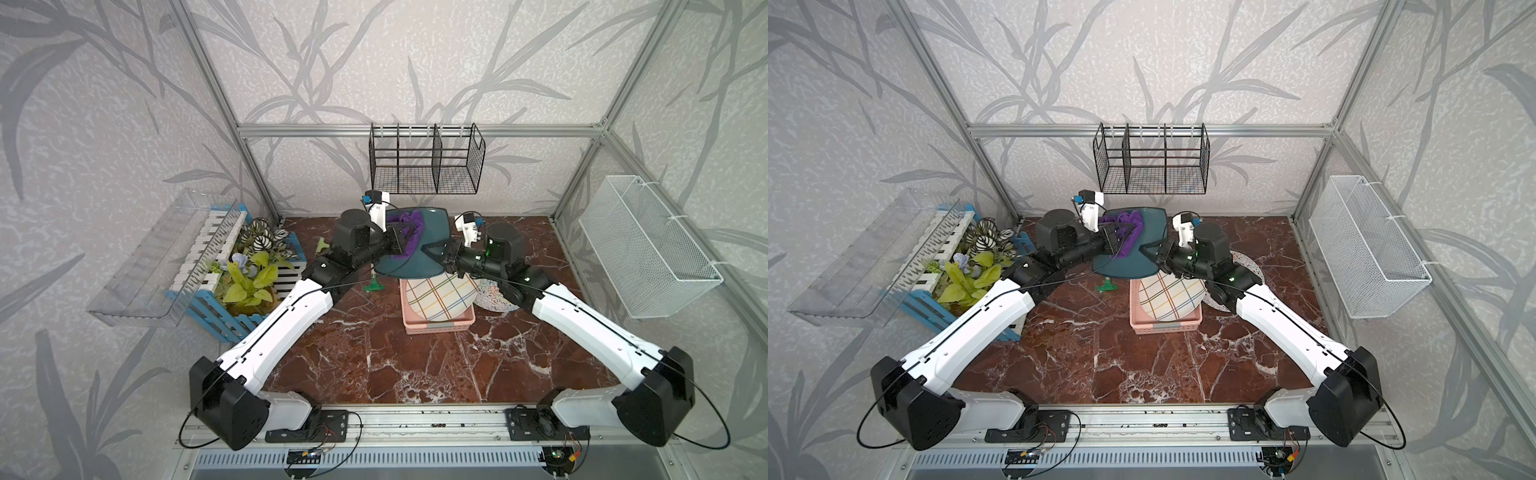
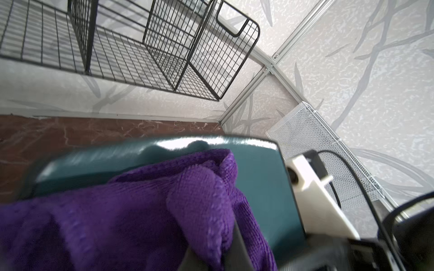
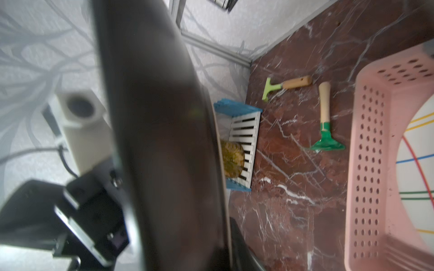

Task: Wipe the wet plate dry
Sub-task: Wipe the plate with towel.

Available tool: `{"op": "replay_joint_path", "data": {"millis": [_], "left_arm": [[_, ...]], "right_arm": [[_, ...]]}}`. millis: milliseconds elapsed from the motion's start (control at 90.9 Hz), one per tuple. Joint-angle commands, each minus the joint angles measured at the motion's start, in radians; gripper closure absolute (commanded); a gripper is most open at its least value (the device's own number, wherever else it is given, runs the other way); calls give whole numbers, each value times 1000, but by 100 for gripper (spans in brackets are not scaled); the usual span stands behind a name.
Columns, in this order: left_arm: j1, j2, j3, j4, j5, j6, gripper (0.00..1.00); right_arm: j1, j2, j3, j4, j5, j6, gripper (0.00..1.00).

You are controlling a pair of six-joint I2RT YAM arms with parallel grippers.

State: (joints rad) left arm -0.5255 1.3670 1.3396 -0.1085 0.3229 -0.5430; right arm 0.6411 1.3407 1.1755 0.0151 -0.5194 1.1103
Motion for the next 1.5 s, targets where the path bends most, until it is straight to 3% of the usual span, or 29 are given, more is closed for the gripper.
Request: {"op": "replay_joint_path", "data": {"millis": [0,132,220,330,473,594,693,792,869,935,1045,1166,1331,1408,1485], "left_arm": [[-44,84,31,-109,99,103,100],[-134,131,92,-105,136,125,100],[-86,92,49,-74,120,65,100],[-4,-14,-71,-40,1,15,100],[-48,15,-42,-139,24,86,100],[-24,33,-19,-155,-98,61,100],[21,39,27,-136,-166,73,100],[-71,112,155,-158,-30,204,100],[-161,183,237,-232,-8,281,100],[-172,207,249,-267,3,279,100],[-134,163,174,-236,-118,235,100],[-78,149,172,-324,-296,206,100],[-186,278,331,-404,-102,342,100],[-183,308,365,-397,-144,306,100],[-121,301,370,-375,-175,252,100]], "right_arm": [[51,-56,165,196,-172,-142,100],[3,-51,237,149,-122,-148,100],[-82,-91,190,197,-87,-70,100],[-135,-153,124,186,-54,-58,100],[-46,-147,152,128,-108,-142,100],[58,-114,216,42,-138,-262,100],[84,-111,200,65,-152,-257,100],[48,-133,197,61,-105,-242,100],[-42,-144,189,119,-95,-158,100],[-126,-162,175,164,-98,-97,100],[-184,-195,165,148,-94,-96,100],[-116,-202,167,71,-90,-173,100],[-75,-177,169,124,-85,-184,100],[-79,-161,218,98,-81,-216,100],[-117,-165,242,74,-53,-195,100]]}}
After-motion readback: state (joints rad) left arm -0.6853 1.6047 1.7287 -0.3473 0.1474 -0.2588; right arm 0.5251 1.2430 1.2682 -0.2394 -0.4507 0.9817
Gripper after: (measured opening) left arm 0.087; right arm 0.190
